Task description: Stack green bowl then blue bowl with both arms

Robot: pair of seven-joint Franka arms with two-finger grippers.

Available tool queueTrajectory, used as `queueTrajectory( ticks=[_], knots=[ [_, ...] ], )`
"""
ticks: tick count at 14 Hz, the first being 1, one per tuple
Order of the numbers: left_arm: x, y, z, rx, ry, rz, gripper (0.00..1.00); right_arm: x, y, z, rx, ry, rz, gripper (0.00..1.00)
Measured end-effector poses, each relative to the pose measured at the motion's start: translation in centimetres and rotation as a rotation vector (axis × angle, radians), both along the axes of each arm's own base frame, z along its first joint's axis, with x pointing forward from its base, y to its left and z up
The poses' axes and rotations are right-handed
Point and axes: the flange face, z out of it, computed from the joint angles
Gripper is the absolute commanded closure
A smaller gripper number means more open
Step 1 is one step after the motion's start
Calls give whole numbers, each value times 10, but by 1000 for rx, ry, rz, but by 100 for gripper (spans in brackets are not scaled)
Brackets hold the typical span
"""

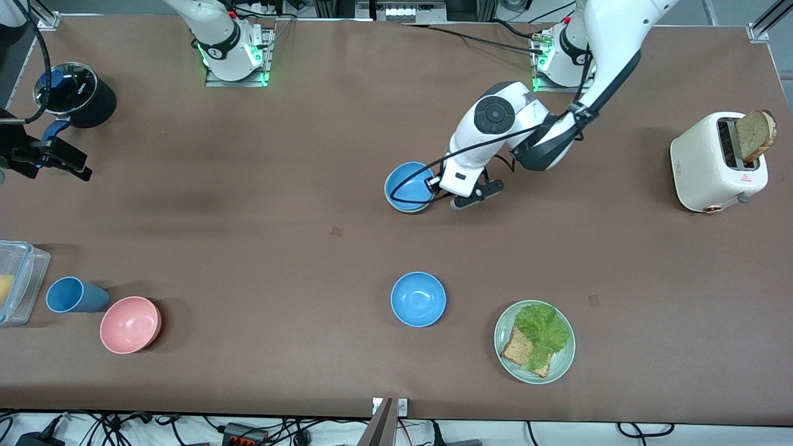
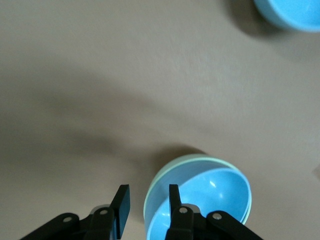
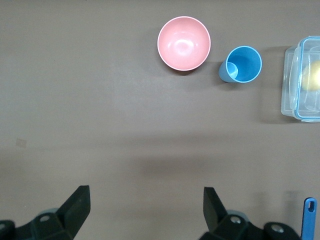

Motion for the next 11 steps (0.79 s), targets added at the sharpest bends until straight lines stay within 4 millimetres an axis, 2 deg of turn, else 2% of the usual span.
queueTrajectory(
  ticks=[2, 5, 11],
  knots=[
    [16, 14, 20, -12, -7, 5, 62, 0, -1, 0, 0, 1, 1, 0],
    [43, 54, 42, -29, -18, -33, 62, 0, -1, 0, 0, 1, 1, 0],
    [88, 104, 95, 4, -30, -287, 61, 0, -2, -1, 0, 2, 0, 0]
  ],
)
